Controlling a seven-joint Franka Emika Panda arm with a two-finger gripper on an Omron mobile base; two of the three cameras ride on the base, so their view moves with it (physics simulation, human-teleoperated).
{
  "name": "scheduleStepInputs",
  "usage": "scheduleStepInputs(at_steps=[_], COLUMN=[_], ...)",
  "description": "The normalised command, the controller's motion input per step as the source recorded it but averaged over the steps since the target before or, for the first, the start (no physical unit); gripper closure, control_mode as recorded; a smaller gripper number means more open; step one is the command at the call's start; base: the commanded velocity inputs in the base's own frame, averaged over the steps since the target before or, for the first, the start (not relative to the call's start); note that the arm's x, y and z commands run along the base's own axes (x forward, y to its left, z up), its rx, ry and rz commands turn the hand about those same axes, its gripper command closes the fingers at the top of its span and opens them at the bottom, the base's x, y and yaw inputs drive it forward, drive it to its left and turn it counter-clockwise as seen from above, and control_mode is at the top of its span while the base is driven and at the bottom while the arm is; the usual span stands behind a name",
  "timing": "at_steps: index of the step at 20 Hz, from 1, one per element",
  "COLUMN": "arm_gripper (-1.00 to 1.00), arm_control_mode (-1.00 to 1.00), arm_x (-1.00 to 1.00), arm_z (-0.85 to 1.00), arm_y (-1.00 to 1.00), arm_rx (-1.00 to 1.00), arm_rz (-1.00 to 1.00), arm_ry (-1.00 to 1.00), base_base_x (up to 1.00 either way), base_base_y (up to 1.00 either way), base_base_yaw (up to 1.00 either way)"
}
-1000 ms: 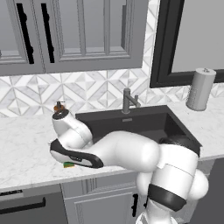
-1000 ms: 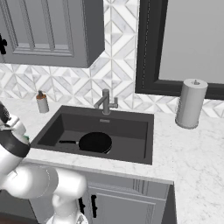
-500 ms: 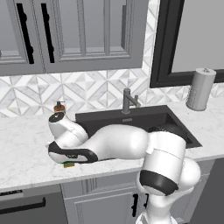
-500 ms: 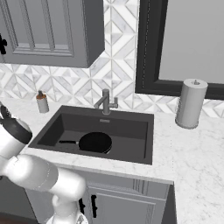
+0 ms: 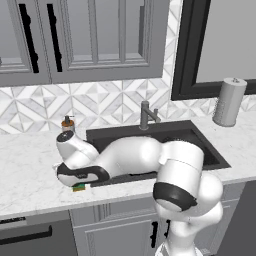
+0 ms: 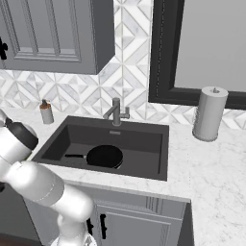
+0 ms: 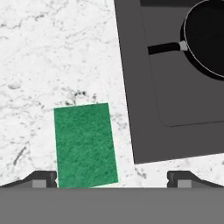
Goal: Pick the pan and sponge and place them into the sink. Then turn on the water.
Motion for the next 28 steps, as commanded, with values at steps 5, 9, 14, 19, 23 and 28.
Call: scheduleStepInputs(at_steps=[5,9,14,19,23,28], arm_gripper=[-1.00,-1.00,-1.00,-1.00,-1.00,-1.00], arm_control_mode=[-1.00,-1.00,-1.00,-1.00,-1.00,-1.00], arm_x=[0.20,0.04,0.05,0.21,0.18,0.01], arm_z=[-0.13,-0.11,-0.14,-0.18,-0.24,-0.23], arm_y=[0.07,0.17,0.16,0.00,0.00,0.05], arm_rx=[0.00,0.00,0.00,0.00,0.00,0.00], arm_rz=[0.00,0.00,0.00,0.00,0.00,0.00], arm_ry=[0.00,0.00,0.00,0.00,0.00,0.00], base_base_x=[0.00,0.00,0.00,0.00,0.00,0.00], base_base_y=[0.00,0.00,0.00,0.00,0.00,0.00], base_base_yaw=[0.00,0.00,0.00,0.00,0.00,0.00])
